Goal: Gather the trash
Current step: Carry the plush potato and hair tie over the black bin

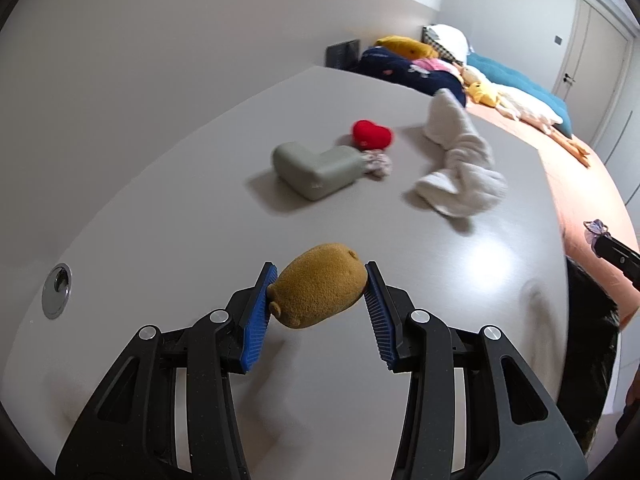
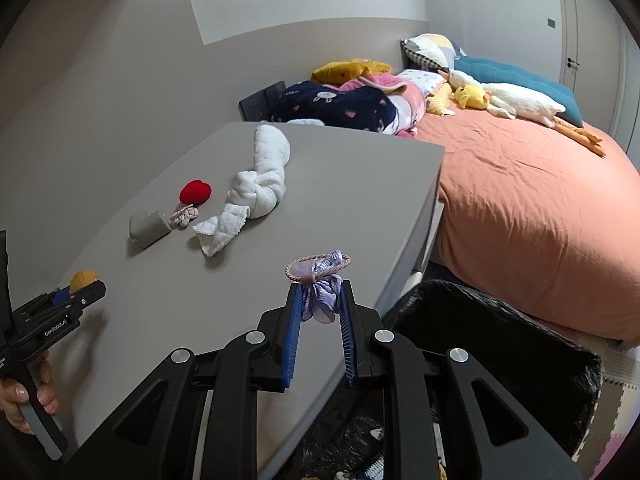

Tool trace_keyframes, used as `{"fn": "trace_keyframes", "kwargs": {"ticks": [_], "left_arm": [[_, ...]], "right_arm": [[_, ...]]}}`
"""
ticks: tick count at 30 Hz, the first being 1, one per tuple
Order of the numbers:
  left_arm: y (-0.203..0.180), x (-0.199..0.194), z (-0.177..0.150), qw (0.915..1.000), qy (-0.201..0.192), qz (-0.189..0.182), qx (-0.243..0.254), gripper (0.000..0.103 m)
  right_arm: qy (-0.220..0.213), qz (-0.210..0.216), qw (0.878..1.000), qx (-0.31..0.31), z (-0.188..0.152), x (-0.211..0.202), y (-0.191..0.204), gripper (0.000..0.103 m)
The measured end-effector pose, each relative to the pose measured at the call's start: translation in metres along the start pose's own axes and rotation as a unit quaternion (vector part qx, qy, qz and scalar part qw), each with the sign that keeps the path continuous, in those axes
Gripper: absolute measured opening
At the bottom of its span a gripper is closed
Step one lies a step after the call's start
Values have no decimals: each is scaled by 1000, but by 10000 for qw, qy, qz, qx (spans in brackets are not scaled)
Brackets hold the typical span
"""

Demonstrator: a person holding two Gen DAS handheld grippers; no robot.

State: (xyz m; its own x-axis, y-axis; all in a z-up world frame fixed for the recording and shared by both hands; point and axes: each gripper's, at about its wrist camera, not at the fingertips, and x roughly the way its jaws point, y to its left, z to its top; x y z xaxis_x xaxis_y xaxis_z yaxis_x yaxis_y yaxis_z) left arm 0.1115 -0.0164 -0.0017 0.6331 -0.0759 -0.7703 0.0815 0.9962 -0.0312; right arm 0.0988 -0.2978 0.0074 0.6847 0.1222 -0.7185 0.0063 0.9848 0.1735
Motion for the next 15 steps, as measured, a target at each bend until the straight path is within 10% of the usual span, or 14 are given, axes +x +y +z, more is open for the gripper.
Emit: {"fn": "trace_keyframes", "kwargs": {"ticks": [15], "left_arm": [[-72, -43, -19, 9981, -208, -340, 467, 44]], "right_arm": [[-321, -85, 9994, 113, -28, -61, -32, 21]]}}
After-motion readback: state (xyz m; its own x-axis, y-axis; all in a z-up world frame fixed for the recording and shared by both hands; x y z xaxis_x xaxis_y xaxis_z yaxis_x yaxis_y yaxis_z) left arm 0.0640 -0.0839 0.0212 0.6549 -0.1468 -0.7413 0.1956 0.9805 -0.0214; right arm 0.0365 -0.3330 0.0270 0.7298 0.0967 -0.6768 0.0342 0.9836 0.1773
